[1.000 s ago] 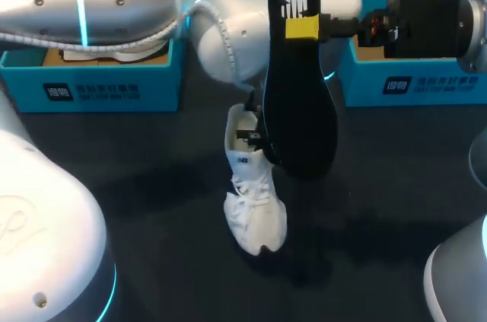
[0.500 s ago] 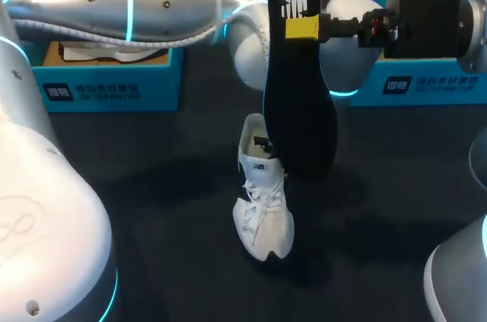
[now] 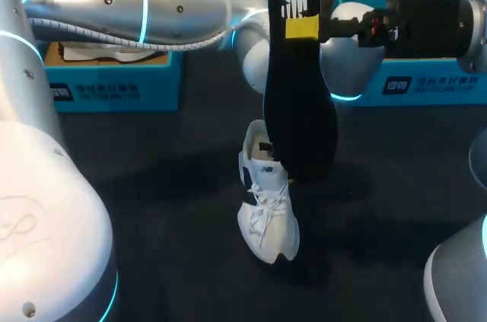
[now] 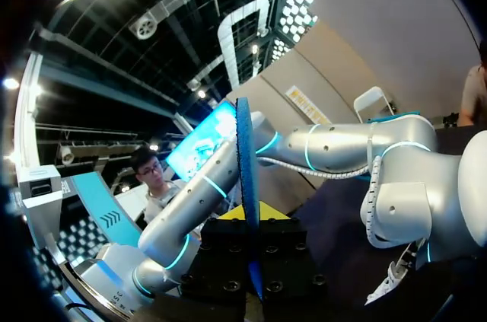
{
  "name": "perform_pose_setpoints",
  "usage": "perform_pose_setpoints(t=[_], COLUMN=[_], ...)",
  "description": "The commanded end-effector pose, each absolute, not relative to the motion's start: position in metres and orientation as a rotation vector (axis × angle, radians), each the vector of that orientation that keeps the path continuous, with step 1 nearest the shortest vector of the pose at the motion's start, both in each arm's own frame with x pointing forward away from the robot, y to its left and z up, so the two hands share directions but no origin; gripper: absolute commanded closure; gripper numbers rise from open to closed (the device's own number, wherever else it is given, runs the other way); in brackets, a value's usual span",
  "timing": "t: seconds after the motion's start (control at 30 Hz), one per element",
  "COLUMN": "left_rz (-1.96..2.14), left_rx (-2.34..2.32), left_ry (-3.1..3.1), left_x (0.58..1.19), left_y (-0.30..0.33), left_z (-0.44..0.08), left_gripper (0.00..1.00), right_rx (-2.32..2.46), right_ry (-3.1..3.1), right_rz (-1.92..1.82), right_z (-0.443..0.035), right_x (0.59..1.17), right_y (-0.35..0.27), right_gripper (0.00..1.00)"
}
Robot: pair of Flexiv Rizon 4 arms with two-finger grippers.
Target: Take the shoe out of the shoebox, open the shoe tongue, remove and reinsert the insole, then place the shoe into the shoebox
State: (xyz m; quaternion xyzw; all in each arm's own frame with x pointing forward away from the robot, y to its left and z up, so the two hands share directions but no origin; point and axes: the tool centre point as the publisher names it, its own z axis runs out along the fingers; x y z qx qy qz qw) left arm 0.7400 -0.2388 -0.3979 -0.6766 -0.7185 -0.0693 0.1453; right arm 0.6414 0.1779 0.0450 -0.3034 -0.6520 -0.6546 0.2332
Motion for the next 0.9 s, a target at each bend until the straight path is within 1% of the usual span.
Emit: perform_pose_setpoints(t=[0.03,0.67,0.9], left_rz=[-0.163,0.039,0.149], left_rx=[-1.976,-2.113,-2.129], left_ry=[-2.085,-2.221,-2.346], left_x=[0.741,0.766,0.788], left_y=[-0.231,-0.23,-0.223], left_z=[-0.386,-0.318,-0.282], left_gripper=[0.0,0.0,0.0], right_rx=[-0.834,-0.834,-0.834], right_ry=[-1.79,-1.79,-1.79], right_rz=[-1.799,-1.799,-1.799], right_z=[0.044,0.044,0.044], right_x=[0.643,0.643,0.643], right_y=[0.181,0.181,0.181], right_gripper=[1.0,1.0,1.0])
